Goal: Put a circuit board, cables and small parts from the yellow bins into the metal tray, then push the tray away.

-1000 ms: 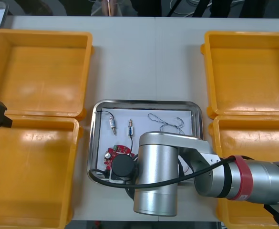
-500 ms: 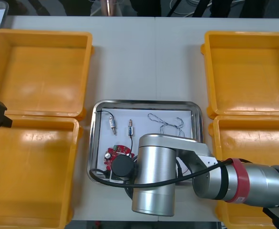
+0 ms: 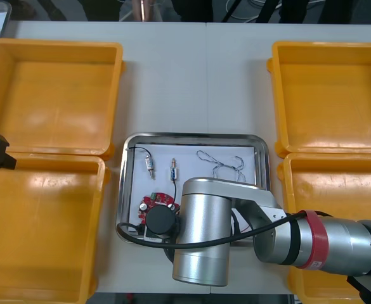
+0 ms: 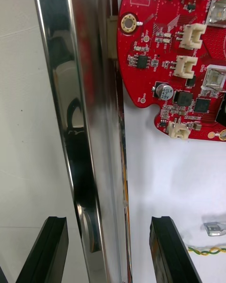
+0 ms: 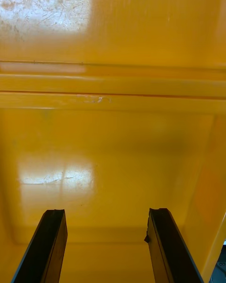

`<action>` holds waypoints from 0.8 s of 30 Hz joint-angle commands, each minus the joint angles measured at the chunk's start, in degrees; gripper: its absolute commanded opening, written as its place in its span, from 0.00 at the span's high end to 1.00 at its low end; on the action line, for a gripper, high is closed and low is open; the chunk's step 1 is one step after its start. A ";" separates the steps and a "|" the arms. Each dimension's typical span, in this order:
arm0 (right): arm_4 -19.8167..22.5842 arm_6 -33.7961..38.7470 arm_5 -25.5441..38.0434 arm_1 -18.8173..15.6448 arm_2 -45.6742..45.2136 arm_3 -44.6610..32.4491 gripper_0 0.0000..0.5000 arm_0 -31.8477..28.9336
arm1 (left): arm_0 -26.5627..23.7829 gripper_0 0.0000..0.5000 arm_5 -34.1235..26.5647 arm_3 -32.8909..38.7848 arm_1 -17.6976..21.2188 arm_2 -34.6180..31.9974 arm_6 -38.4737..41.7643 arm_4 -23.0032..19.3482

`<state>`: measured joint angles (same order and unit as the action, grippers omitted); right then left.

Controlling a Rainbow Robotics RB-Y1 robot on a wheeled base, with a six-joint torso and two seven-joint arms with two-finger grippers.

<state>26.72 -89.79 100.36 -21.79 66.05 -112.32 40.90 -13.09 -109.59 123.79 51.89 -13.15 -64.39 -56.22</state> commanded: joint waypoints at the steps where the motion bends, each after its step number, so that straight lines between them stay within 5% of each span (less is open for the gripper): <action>1: -0.53 -0.57 -0.60 1.58 0.66 -0.45 0.00 -0.65 | 1.40 0.00 -0.41 1.63 2.78 -1.79 -5.40 0.05; 6: -0.70 -0.74 -0.60 1.58 0.66 -0.54 0.80 -0.56 | 1.40 0.00 -0.41 1.63 2.78 -1.79 -5.40 0.05; 8: -0.79 -1.01 -0.69 1.67 0.66 -0.54 0.96 -0.56 | 1.40 0.00 -0.41 1.63 2.78 -1.79 -5.40 0.05; 24: 0.18 -1.97 -2.36 0.52 0.66 -0.54 1.00 0.67 | 1.40 0.00 -0.41 1.63 2.78 -1.79 -5.40 0.05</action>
<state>26.25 -89.79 98.97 -21.61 66.06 -112.32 40.88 -13.09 -109.59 123.79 51.92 -13.15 -64.39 -56.22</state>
